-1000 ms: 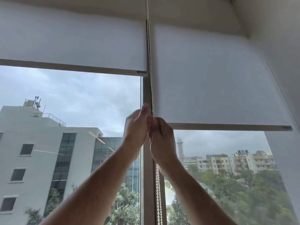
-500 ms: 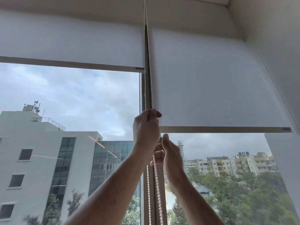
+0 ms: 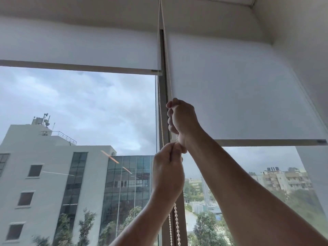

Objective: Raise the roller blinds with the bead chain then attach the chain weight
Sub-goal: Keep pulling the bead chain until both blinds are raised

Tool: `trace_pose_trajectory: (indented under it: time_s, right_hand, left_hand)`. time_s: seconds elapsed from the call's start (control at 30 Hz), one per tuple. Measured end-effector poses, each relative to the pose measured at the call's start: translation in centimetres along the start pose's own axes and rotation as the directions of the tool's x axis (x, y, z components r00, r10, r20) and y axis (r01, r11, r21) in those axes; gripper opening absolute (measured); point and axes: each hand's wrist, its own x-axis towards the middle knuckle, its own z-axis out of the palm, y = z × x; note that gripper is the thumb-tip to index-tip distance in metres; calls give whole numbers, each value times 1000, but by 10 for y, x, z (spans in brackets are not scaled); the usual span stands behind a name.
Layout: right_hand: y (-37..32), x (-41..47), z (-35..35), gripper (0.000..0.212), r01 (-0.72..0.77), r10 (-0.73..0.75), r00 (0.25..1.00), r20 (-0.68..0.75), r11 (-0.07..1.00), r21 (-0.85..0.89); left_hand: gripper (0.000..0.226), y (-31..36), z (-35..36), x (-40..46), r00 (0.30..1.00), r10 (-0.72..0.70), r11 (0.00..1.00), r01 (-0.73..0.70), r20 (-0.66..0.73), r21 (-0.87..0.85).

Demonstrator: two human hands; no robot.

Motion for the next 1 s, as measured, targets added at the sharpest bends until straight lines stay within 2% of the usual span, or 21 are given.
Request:
trace_pose_trajectory:
  time_s: [0.07,0.17,0.33,0.43,0.57,0.67,0.8,0.9,1.0]
  right_hand:
    - [3,-3,2,35,133,-147,987,-64,973,-187]
    - [6,-10,-3,35,231,-266,961,-77,923,-308]
    - [24,-34,-6,39,259,-291,955,-61,914,-311]
    - [45,-53,-9,44,306,-332,943,-29,896,-321]
    - [74,-73,-15,43,286,-305,952,-35,923,-259]
    - [83,-80,-22,42,255,-261,965,-11,951,-176]
    - [85,-80,-33,33,206,-196,978,65,958,-201]
    - [82,-74,-38,48,135,-126,989,77,983,-126]
    - [61,-56,-38,61,104,-104,995,4,987,-126]
  left_hand:
    - [39,-1,-7,4,996,-40,999,41,85,-8]
    - [45,3,-20,16,973,-118,991,128,200,-41]
    - [52,28,-29,59,966,-211,971,225,149,-85]
    - [52,45,-25,85,966,-207,963,229,153,-142]
    - [35,60,-11,107,959,-240,964,253,151,-77]
    - [27,56,-2,106,954,-271,954,284,127,-96]
    - [28,44,-1,98,985,-172,985,172,9,13]
    - [32,48,3,91,996,-81,991,83,-25,105]
    - [33,50,6,82,997,-71,992,71,-7,106]
